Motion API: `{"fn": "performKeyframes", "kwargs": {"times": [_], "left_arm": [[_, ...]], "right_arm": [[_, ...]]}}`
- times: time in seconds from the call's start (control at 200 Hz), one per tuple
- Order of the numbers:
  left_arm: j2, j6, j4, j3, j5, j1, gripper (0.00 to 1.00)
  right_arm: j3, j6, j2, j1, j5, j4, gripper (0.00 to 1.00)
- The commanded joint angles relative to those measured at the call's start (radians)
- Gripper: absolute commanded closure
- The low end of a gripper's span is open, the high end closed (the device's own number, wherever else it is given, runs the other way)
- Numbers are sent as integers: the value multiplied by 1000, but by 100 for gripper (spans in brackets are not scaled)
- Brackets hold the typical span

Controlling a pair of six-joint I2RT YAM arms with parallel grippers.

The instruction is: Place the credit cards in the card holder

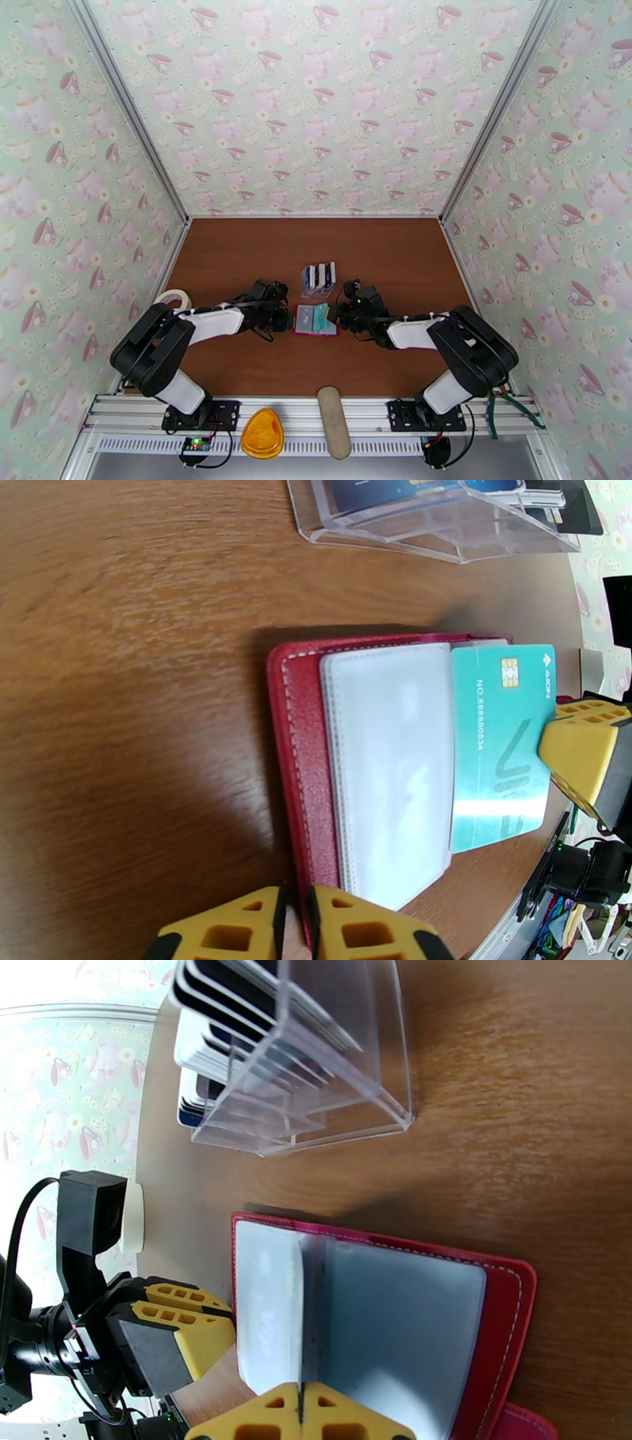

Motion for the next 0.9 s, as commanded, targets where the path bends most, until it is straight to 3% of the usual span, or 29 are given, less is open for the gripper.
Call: {"fn": "performKeyframes", "kwargs": {"times": [0.0,0.897], "left_arm": [[1,-1,1,-27,1,-7,81],[-9,-33,37,-76,-6,-23,81]], "right_arm": [[-13,17,19,-2,-26,43,100],[-62,58,57,-1,-27,139,100]]}}
